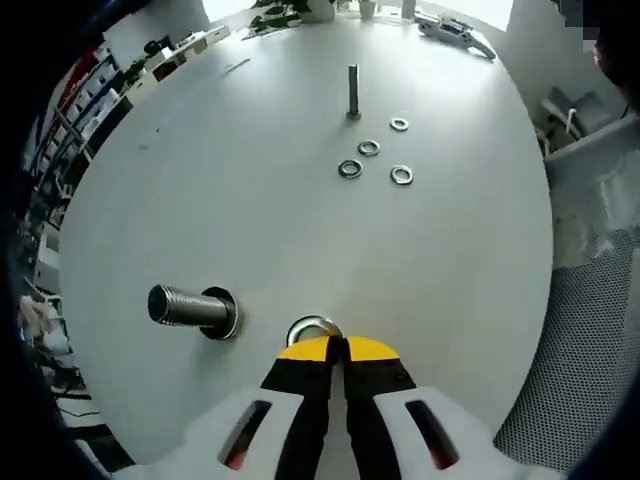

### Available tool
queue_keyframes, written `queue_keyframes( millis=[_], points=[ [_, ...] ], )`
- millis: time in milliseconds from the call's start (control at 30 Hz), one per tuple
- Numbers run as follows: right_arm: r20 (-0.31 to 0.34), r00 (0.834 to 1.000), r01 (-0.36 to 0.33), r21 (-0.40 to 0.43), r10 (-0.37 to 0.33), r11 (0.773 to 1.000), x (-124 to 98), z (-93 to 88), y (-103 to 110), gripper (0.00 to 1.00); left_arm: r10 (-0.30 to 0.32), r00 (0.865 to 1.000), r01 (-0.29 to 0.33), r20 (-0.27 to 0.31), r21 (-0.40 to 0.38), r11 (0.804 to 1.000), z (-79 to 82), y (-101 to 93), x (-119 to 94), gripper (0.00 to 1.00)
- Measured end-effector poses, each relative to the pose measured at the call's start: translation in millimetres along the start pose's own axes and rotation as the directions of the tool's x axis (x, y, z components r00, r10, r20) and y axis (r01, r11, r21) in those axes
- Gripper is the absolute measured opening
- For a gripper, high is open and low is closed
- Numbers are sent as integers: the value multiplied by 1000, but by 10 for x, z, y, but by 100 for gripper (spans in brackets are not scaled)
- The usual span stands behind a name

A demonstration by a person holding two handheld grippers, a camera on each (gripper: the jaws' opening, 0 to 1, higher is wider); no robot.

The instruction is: Place the washer onto the threaded stud by aligning its center hole with the stud, sliding it down to the base, and recovering from edge contact or off-axis alignment until the washer reaches the visible bottom stop.

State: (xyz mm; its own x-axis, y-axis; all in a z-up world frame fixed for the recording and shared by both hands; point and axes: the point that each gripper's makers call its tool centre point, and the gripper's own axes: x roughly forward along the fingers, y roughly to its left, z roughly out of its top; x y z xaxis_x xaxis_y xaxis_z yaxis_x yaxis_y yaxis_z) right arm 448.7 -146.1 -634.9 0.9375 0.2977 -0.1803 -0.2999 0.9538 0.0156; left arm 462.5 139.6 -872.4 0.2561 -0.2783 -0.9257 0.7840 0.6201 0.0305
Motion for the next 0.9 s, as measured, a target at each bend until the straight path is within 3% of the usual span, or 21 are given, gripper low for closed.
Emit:
queue_keyframes(
  millis=[100,900],
  points=[
    [-1,1000,1,3,-1,1000,4,-3,-7,58,15,1000,-14,-17,54,998,-21,-17,-3,1],
    [-13,1000,-6,-2,6,1000,24,-37,4,58,21,1000,-23,21,87,996,29,129,-324,1]
  ],
)
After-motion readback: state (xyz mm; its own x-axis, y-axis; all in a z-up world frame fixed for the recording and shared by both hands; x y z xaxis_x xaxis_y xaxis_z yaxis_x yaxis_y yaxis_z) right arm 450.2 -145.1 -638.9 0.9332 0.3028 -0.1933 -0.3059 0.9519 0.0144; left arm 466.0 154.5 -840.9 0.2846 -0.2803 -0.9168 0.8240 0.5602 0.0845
